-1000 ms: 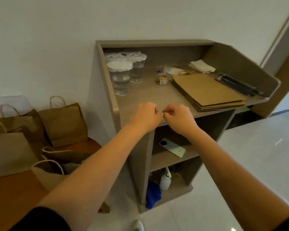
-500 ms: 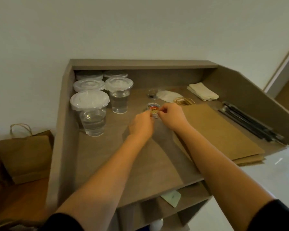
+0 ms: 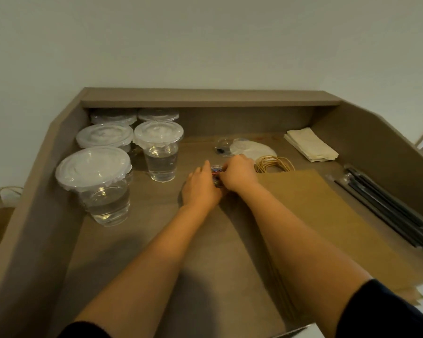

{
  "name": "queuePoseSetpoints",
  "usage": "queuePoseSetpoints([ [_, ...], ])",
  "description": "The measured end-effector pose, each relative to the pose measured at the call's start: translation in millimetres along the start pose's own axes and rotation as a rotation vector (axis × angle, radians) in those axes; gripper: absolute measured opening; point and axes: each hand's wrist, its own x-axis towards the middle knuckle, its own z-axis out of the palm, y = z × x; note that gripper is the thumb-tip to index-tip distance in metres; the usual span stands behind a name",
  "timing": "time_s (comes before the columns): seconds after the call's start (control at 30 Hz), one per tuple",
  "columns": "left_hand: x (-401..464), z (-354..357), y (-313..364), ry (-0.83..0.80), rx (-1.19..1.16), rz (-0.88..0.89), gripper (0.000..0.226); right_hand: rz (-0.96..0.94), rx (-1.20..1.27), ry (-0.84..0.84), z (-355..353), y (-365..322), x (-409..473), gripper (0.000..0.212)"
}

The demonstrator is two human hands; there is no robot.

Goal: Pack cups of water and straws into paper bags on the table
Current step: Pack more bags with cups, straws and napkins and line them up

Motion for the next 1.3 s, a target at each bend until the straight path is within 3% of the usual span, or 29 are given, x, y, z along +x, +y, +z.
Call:
queuePoseSetpoints([
  [0.3, 6.2, 7.8, 4.0, 0.028, 0.003, 0.005, 0.077, -0.029, 0.096, 0.051, -6.6, 2.5, -2.2, 0.021],
  [0.57, 4.0, 8.8, 5.8, 0.058, 0.020, -0.011, 0.062, -0.025, 0.053, 0.020, -7.2, 4.7, -2.6, 0.020],
  [0.77, 4.4, 6.7, 6.6, 0.047, -0.005, -0.026, 0.066, -0.025, 0.158, 0.040, -8.5, 3.8, -3.2, 0.016],
  [0.9, 1.3, 4.1, 5.4, 0.037, -0.031, -0.024, 0.078, -0.039, 0.217, 0.010, -10.5, 3.9, -6.2, 0.032],
  [1.1, -12.8, -2.9, 6.7, 0.214, -0.009, 0.121, 0.037, -0.096, 0.415, 0.047, -23.6, 9.9, -23.8, 0.027],
  [1.3, -44.4, -9.7, 15.5, 0.257, -0.200, 0.189, 0.029, -0.170, 0.655, 0.070, -33.0, 15.1, -61.4, 0.019],
])
